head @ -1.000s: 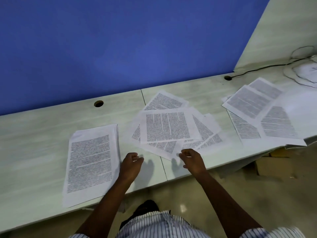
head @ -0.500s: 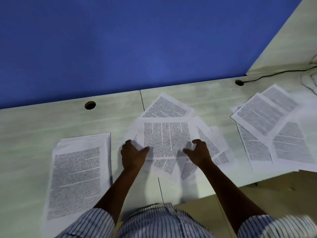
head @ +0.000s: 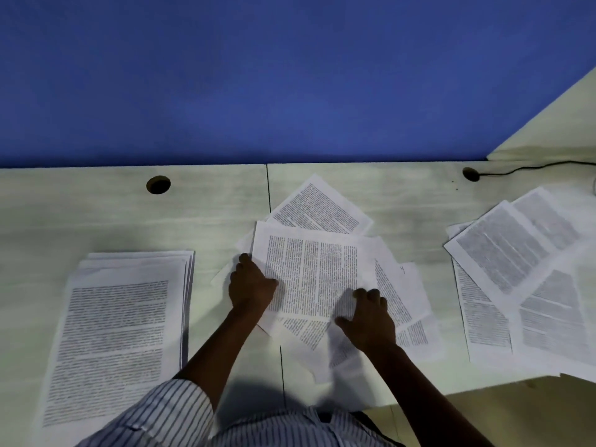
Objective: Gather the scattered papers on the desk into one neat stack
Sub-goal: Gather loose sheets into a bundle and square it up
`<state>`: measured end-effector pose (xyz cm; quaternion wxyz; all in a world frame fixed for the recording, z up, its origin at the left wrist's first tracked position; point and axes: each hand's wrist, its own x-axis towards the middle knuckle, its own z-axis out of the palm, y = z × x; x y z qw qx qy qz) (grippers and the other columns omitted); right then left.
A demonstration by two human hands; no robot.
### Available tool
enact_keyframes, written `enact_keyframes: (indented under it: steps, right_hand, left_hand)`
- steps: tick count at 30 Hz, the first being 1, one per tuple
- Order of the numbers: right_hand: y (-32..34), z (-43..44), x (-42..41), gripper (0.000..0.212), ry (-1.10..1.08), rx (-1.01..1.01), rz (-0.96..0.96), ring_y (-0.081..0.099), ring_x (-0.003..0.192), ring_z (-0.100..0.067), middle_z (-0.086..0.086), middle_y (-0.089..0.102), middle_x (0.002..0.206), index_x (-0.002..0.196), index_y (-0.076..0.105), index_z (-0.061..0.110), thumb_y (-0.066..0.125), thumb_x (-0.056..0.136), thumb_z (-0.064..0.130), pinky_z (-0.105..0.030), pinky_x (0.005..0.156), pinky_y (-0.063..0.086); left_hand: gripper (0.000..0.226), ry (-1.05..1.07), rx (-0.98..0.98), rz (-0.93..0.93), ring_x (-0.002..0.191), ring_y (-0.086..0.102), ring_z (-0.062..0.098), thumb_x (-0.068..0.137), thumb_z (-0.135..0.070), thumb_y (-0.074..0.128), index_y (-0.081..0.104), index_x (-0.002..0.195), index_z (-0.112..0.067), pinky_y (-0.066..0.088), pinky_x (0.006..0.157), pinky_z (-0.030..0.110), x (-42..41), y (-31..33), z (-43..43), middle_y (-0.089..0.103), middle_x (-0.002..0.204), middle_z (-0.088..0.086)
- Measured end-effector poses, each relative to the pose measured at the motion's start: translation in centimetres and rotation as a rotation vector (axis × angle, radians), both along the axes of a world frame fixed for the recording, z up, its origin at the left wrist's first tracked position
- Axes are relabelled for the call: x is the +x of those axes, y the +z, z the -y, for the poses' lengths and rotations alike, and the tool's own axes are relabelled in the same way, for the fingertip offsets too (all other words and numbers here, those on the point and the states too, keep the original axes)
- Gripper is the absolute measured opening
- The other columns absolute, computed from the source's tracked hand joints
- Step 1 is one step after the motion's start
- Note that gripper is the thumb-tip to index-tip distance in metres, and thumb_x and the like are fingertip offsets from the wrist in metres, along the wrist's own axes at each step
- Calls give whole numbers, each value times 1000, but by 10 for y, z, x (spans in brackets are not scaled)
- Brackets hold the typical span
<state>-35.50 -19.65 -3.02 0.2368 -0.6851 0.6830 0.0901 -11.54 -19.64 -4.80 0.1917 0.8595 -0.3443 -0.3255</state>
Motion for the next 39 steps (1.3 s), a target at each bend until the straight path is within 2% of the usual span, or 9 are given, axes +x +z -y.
enact_keyframes:
  steps: [3,5,9,12,15,19,27,35,39]
  right_hand:
    - [7,20,0,70,104,17,-95,46,124,-29,-9,45,135,137,39,14,67,84,50,-43,93,47]
    - [13,46,-1,81,182,-67,-66,43,130,-31,-12,42,143,144,33,12,70,82,50,-46,102,42]
    - [25,111,1,112,295,-237,122,38,139,-31,-10,40,150,153,24,12,82,68,55,-54,113,28]
    - [31,157,1,83,374,-108,298,60,116,-29,-9,64,125,137,52,14,87,67,42,-39,96,47]
    - [26,181,-2,42,440,-18,278,64,110,-29,-8,70,117,117,68,16,79,80,31,-32,85,48]
    - [11,193,-19,43,434,-97,219,57,120,-33,-15,63,127,130,62,12,68,88,24,-38,96,46]
    - [-8,182,-36,42,274,-53,303,60,114,-29,-7,63,124,130,62,22,62,88,22,-37,91,49]
    - [-9,172,-41,32,108,-64,349,62,110,-27,0,59,126,121,62,22,60,89,24,-33,88,47]
    - [-11,165,-38,29,76,-51,357,62,109,-28,-3,61,122,117,62,20,60,88,22,-34,88,48]
  left_hand:
    - [31,-106,-79,-66,108,64,31,86,-14,69,63,116,-8,50,86,34,10,2,4,68,116,12]
    - [33,-196,-145,-64,111,64,30,87,-11,70,68,119,-6,46,92,29,17,8,6,69,119,13]
    - [16,-326,-302,-44,88,65,13,84,-7,74,76,100,-7,38,71,8,29,31,10,74,99,5]
    - [8,-320,-323,-43,71,58,-1,86,-15,73,75,94,-13,40,70,17,22,50,20,68,85,-9]
    - [31,-173,-288,63,91,63,16,85,-28,75,68,111,-12,41,76,21,17,50,34,67,103,1]
    - [74,33,18,91,123,53,33,79,-34,79,46,138,-6,46,97,38,13,39,37,54,133,16]
    - [102,-64,260,302,123,45,33,60,-60,83,36,136,-10,46,95,43,2,23,46,47,128,11]
    - [95,-183,450,333,109,51,29,43,-80,66,59,119,-23,48,86,39,23,6,83,58,112,1]
    - [114,-110,401,259,118,55,33,44,-76,75,46,139,-21,53,92,44,26,11,82,57,127,7]
